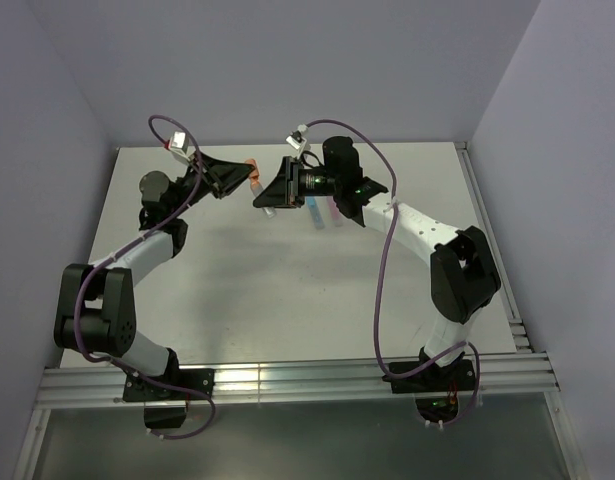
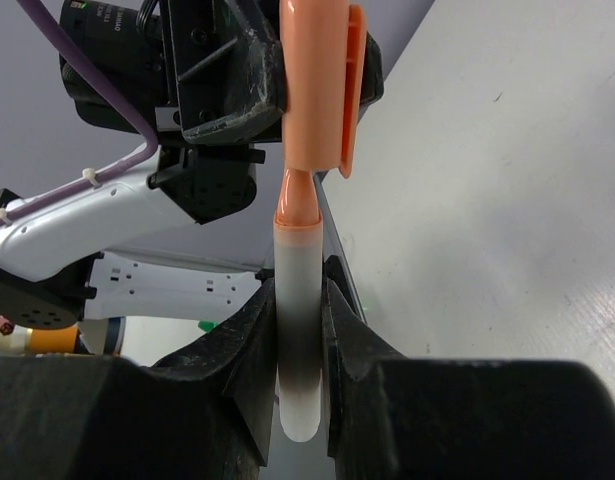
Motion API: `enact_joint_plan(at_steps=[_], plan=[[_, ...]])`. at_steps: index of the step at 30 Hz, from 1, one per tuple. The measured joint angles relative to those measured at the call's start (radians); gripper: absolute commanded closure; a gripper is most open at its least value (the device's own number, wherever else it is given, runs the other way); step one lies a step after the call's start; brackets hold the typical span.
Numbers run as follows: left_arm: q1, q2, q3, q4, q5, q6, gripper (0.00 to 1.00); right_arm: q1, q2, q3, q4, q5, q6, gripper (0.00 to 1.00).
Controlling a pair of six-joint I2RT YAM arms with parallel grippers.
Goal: Insert the pens into the pen caps
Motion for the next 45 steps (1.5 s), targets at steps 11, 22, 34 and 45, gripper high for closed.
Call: enact_joint_plan(at_steps=[11,22,34,45], plan=[[-0.018,-0.042,-0.053,0.015,-0.023,-0.001,1.0,-0.009,-0.002,-0.003,-0.001,-0.003,0.01,1.0],[-0.027,-0.129,-0.129,0.011,-0.073,0.0,1.0,-0.004,-0.02,-0.022,0.016,-0.013,0.011,1.0],[-0.109,-0.169,-0.175,0.076,-0.208,0.019,1.0,-0.015,-0.056,-0.084,0.117,-0.056,0.059,1.0],[-0.129,-0.245,-0.23,0.112,-0.227,0.039,1.0,-0.013,-0.074,-0.115,0.196,-0.134,0.09,1.0]])
